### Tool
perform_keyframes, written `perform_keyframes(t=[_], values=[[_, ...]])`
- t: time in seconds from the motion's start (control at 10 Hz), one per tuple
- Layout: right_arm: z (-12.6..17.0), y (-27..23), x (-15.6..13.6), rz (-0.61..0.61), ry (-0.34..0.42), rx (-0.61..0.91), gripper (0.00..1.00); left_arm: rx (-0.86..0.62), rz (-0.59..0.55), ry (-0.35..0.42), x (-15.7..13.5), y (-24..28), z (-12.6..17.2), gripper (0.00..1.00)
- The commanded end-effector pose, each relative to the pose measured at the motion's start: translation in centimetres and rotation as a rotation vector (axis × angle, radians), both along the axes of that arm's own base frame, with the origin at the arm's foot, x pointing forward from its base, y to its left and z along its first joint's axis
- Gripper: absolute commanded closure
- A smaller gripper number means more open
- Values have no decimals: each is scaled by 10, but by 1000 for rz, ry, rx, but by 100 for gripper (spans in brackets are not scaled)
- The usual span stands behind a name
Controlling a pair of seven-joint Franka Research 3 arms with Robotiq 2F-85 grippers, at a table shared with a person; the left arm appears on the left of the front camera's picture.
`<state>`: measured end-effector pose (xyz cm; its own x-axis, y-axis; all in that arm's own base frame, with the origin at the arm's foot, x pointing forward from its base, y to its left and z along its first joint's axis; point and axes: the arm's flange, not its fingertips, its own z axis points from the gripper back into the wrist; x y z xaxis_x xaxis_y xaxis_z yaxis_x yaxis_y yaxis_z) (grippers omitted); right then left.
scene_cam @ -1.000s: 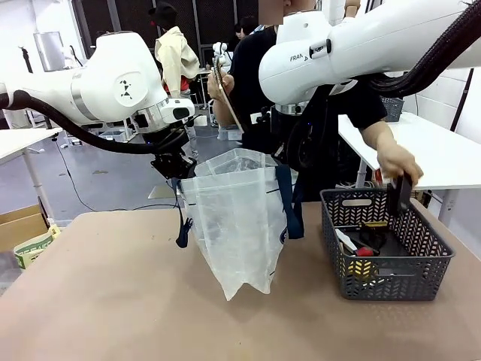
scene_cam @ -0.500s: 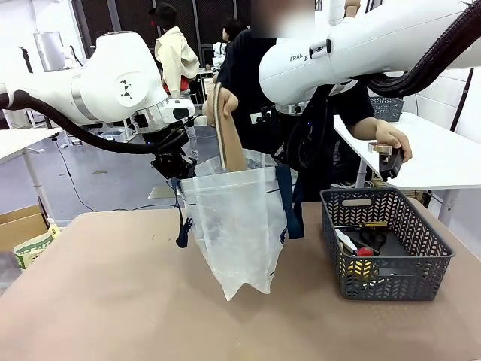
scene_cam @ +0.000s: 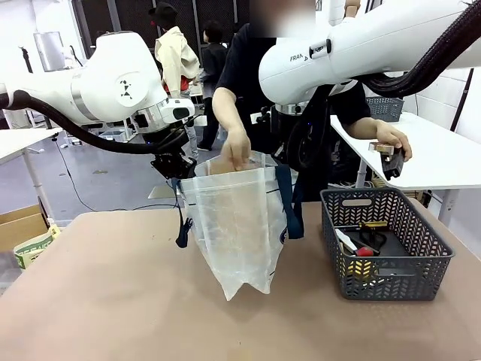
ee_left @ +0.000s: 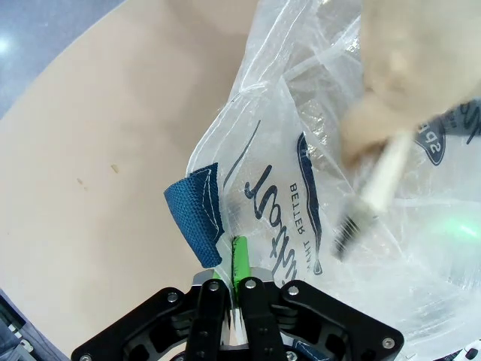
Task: Transfer purchased items from the store into the shopping bag.
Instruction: Move the Reusable shopping bag to the right side of the table.
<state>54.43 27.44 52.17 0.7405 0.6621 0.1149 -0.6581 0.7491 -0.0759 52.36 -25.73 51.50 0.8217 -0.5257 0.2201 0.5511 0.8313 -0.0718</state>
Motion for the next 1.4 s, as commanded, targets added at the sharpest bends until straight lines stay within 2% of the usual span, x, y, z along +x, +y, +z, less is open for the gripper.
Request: perform_keyframes(t=[0.0, 1.3], values=[[0, -1, 0, -6, 0, -1, 100, -1, 7, 1, 0, 1, 0, 100], [0, -1, 0, -6, 0, -1, 100, -1, 7, 1, 0, 1, 0, 100]])
